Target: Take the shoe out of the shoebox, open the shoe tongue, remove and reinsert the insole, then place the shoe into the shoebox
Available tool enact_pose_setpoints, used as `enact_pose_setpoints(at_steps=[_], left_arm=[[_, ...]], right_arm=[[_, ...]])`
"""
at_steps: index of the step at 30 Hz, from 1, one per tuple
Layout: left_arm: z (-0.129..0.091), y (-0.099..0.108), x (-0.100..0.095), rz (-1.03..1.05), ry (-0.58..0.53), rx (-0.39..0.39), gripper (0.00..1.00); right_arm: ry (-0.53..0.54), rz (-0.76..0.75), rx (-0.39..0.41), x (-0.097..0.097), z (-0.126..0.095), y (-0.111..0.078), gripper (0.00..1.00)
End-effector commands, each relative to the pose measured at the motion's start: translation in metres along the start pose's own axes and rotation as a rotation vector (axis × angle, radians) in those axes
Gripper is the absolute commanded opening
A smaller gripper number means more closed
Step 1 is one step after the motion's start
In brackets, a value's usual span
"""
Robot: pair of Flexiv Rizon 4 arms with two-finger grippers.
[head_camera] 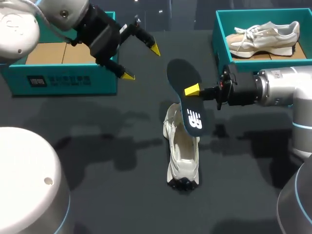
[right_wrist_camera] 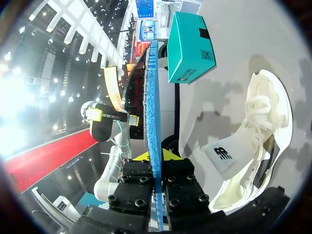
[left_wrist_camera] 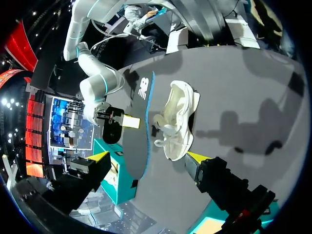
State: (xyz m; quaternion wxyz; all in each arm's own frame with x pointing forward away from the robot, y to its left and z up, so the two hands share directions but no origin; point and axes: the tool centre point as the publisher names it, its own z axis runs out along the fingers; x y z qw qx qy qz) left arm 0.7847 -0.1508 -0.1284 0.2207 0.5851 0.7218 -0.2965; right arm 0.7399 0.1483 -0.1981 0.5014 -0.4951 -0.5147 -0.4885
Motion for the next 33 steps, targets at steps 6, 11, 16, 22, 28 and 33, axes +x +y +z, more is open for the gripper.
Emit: enact_pose_setpoints(at_steps=[6, 11, 16, 22, 28, 33], left_arm=[[-0.006, 0.030, -0.046, -0.010, 0.414, 0.047, 1.00], [-0.008, 0.038, -0.062, 0.025, 0.560, 0.040, 1.00], [-0.005, 0.041, -0.068, 0.029, 0.684, -0.010, 1.00], [0.000, 0.048, -0.074, 0.077, 0.807, -0.027, 1.00], [0.002, 0.056, -0.085, 0.114, 0.879, -0.011, 1.00], [0.004, 0.061, -0.093, 0.127, 0.926, -0.008, 1.00]], right_arm=[[-0.001, 0.000, -0.003, 0.000, 0.001, -0.001, 0.00], [-0.001, 0.000, -0.003, 0.000, 0.001, -0.001, 0.00], [-0.001, 0.000, -0.003, 0.000, 0.001, -0.001, 0.00], [-0.001, 0.000, -0.003, 0.000, 0.001, -0.001, 0.00], [-0.001, 0.000, -0.003, 0.000, 0.001, -0.001, 0.00], [-0.001, 0.000, -0.003, 0.000, 0.001, -0.001, 0.00]])
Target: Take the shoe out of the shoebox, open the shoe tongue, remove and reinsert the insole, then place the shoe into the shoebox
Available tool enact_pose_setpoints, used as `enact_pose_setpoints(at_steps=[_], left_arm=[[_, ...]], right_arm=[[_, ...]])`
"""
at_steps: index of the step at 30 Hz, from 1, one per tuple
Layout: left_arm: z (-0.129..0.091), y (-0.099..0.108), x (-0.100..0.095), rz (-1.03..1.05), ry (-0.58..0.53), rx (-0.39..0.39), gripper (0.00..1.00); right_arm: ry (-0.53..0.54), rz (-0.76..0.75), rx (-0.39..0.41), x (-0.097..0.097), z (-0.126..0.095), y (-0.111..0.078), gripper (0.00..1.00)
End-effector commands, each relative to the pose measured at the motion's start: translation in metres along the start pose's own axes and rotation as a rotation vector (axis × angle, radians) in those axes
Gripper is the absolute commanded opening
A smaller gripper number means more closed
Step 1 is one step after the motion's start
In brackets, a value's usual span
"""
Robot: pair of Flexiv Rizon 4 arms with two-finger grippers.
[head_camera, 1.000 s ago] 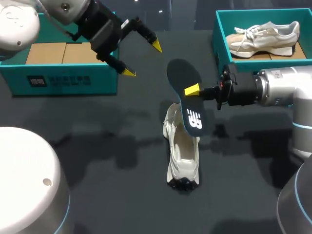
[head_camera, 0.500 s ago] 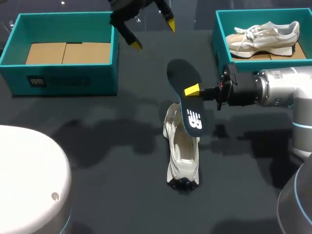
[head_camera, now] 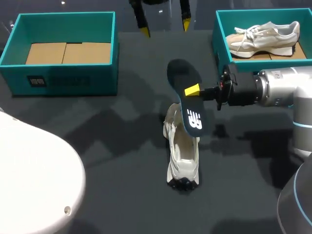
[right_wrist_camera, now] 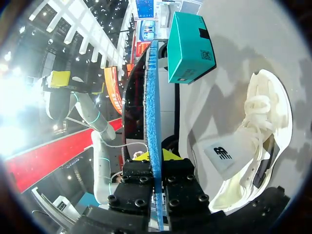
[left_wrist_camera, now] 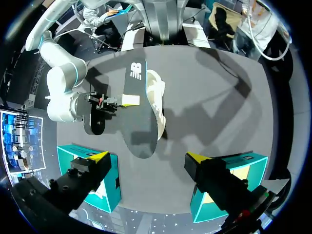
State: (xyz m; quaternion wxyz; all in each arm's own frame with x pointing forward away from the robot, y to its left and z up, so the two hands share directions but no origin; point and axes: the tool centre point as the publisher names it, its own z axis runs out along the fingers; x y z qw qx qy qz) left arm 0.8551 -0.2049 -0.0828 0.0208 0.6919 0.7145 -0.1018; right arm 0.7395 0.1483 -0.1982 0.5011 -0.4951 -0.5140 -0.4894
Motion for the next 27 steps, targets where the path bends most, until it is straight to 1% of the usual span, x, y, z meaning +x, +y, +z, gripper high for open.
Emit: enact_pose_setpoints(at_steps=[1, 6, 12, 16, 20, 27], left_arm=[[-0.003, 0.010, -0.008, -0.002, 0.344, 0.020, 1.00], [-0.003, 0.010, -0.010, 0.001, 0.370, 0.008, 1.00], [0.001, 0.009, -0.015, 0.001, 0.383, 0.019, 1.00], [0.005, 0.000, -0.024, 0.030, 0.364, 0.026, 1.00], [0.009, -0.003, -0.028, 0.030, 0.341, 0.015, 1.00], [0.017, -0.009, -0.041, 0.019, 0.301, -0.007, 1.00]], right_arm=[[-0.002, 0.001, -0.001, 0.000, 0.001, -0.001, 0.00], [-0.002, 0.001, -0.001, 0.000, 0.001, -0.001, 0.00], [-0.002, 0.001, -0.001, 0.000, 0.001, -0.001, 0.00], [-0.002, 0.001, -0.001, 0.000, 0.001, -0.001, 0.00], [-0.002, 0.001, -0.001, 0.000, 0.001, -0.001, 0.00], [-0.002, 0.001, -0.001, 0.000, 0.001, -0.001, 0.00]])
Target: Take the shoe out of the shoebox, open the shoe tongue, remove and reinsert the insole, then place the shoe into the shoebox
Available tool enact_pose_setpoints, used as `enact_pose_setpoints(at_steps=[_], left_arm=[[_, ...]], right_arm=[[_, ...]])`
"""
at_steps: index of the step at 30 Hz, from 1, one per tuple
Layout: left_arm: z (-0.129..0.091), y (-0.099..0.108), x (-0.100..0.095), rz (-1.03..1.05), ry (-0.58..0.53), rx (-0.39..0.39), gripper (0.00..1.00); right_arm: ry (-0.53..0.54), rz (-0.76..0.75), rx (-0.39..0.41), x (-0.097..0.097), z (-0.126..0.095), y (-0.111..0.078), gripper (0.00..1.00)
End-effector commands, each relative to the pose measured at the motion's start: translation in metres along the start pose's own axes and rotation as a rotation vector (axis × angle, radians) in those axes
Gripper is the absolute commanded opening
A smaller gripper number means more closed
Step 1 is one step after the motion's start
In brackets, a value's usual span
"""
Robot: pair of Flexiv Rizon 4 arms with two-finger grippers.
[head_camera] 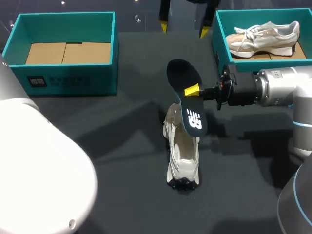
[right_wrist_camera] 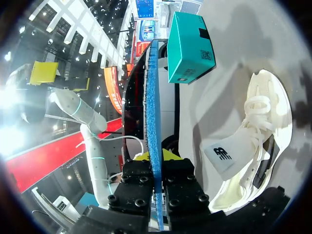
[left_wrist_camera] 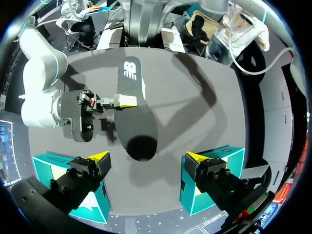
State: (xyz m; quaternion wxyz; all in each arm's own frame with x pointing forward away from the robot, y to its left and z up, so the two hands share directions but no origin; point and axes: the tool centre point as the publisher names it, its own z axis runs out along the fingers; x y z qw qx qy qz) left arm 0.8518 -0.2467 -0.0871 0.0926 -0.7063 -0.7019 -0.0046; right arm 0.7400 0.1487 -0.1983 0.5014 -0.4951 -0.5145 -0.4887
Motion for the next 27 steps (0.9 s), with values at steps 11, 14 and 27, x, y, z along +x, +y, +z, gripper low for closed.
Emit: enact_pose_setpoints(at_steps=[11, 14, 27], left_arm=[[0.008, -0.011, -0.016, -0.027, -0.070, -0.022, 1.00], [0.003, -0.018, -0.009, -0.034, -0.174, -0.030, 1.00], [0.021, -0.044, 0.032, -0.078, -0.723, -0.031, 1.00]], right_arm=[[-0.001, 0.000, -0.002, 0.000, 0.000, -0.001, 0.00], [-0.001, 0.000, -0.002, 0.000, 0.000, -0.001, 0.00], [-0.001, 0.000, -0.002, 0.000, 0.000, -0.001, 0.00]])
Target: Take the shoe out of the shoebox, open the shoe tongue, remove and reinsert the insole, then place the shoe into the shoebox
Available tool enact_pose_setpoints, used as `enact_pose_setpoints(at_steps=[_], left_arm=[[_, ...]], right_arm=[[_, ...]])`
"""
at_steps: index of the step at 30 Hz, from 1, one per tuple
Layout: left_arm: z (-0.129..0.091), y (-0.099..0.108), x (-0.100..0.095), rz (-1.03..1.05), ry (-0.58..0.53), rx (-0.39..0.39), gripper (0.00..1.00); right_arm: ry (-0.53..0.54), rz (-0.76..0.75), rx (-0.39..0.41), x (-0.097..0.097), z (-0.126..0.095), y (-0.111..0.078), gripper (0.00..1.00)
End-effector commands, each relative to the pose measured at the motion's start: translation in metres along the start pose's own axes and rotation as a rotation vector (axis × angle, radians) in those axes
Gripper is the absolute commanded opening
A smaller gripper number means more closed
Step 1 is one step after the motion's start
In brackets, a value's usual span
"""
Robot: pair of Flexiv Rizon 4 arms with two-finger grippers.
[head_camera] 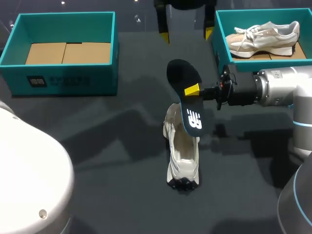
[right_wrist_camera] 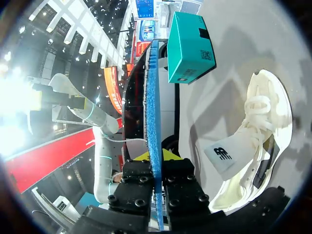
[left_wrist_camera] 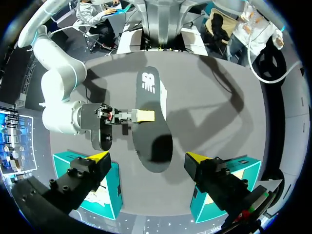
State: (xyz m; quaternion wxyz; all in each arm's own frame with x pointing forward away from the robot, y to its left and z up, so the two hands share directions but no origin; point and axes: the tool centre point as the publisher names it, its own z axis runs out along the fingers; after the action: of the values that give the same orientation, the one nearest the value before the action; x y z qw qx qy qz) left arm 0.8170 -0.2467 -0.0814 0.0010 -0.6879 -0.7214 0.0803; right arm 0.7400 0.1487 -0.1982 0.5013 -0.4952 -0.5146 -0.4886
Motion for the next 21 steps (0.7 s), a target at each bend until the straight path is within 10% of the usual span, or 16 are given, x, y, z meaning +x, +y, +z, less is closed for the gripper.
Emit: enact_pose_setpoints(at_steps=[1, 5, 21], left_arm=[[0.017, -0.009, 0.037, -0.055, -0.510, -0.019, 1.00], [0.024, -0.017, 0.048, -0.054, -0.714, -0.006, 1.00], [0.026, -0.017, 0.051, -0.024, -0.765, -0.046, 1.00]], right_arm=[[-0.001, 0.000, -0.002, 0.000, 0.001, -0.001, 0.00], [-0.001, 0.000, -0.002, 0.000, 0.001, -0.001, 0.00], [-0.001, 0.000, -0.002, 0.000, 0.001, -0.001, 0.00]])
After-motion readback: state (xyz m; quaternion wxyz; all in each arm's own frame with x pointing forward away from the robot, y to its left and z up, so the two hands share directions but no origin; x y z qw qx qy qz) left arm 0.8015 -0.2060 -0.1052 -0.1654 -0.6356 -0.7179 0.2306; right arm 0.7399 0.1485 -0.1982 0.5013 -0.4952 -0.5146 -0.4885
